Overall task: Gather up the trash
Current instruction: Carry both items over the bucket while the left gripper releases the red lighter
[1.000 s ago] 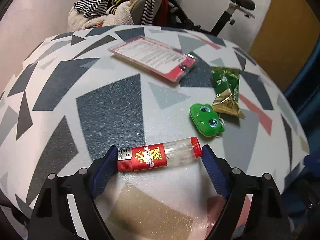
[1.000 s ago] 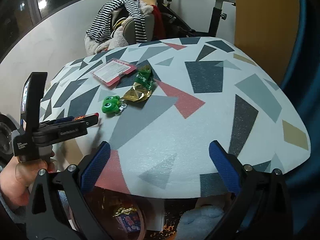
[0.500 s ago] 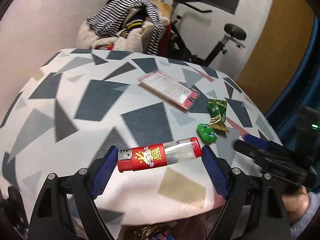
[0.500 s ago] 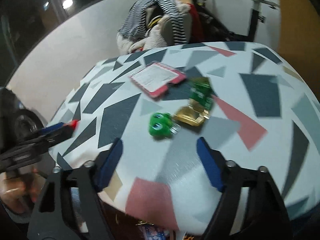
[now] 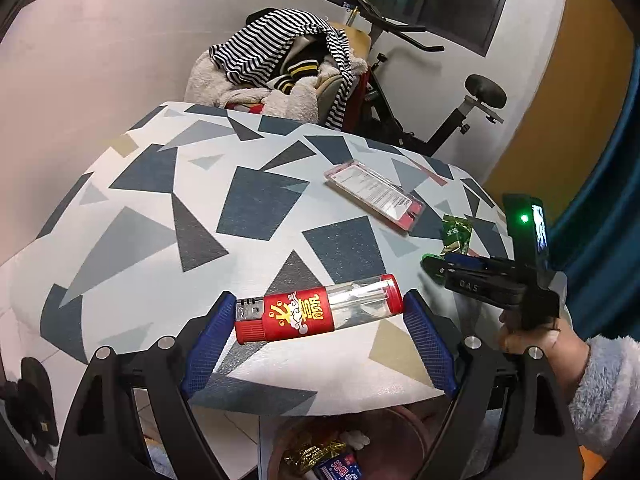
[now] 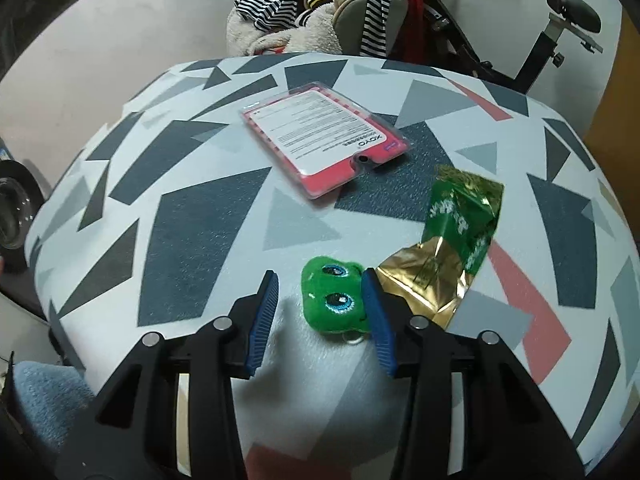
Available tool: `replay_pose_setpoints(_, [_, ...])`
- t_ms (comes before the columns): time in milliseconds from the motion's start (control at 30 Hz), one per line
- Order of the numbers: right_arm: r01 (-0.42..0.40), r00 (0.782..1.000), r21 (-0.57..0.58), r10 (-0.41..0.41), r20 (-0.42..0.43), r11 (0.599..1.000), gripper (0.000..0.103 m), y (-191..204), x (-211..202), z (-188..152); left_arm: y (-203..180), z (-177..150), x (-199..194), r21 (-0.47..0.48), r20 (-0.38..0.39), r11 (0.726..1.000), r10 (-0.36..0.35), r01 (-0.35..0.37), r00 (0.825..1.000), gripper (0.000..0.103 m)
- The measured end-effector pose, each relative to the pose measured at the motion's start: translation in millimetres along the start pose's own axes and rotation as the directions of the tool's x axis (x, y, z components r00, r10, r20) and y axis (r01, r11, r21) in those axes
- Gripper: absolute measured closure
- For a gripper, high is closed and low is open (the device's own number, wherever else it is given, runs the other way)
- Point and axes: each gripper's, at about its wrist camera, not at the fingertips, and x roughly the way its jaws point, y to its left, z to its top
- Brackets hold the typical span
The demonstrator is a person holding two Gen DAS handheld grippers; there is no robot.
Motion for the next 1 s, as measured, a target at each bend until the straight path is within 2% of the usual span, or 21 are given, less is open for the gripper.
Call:
replay_pose_setpoints(133, [0.078, 0.996, -0.063, -0.081, -0.043, 0.995, 0.058, 6.2, 9.5, 4.5, 2.1, -0.1, -2.2, -0.009, 0.001, 1.000, -0.007, 0.007, 1.000, 0.021])
replay_pose_setpoints(267, [0.095, 0.994, -0.072, -0.099, -0.050, 0.993, 0.060, 5.0, 11.3, 3.3, 1.6, 0.6, -7.0, -0.014, 0.011, 1.000, -0.015, 0.015, 1.000, 0.021])
replay_pose_setpoints(300, [0.092, 0.994, -0.073, -0.096, -0.050, 0.993, 0.065, 4.4, 11.3, 2.7, 1.7, 0.5, -8.5, -0.020, 0.012, 1.000, -0.021, 0.021, 1.000, 0.021])
replay_pose_setpoints(400, [0.077, 0.996, -0.087, -0.079, -0.028, 0.993, 0.068, 4.9, 4.6, -1.4, 0.1, 0.9, -12.9, -0.019, 0.016, 0.999, -0.029, 0.030, 0.999, 0.021])
replay_pose_setpoints(833, [-0.032, 0.992, -0.134, 0.048, 0.113, 0.990, 0.069, 33.9, -64.5, -9.3, -14.2, -3.3, -38.1, 0.024, 0.038, 0.998, -0.058, 0.057, 0.998, 0.021])
replay_pose_setpoints(1000, [-0.037, 0.987, -0.169, 0.062, 0.148, 0.985, 0.069, 46.1, -92.7, -25.7, -20.0, -11.6, -49.1, 0.053, 0.031, 0.997, -0.067, 0.065, 0.997, 0.021])
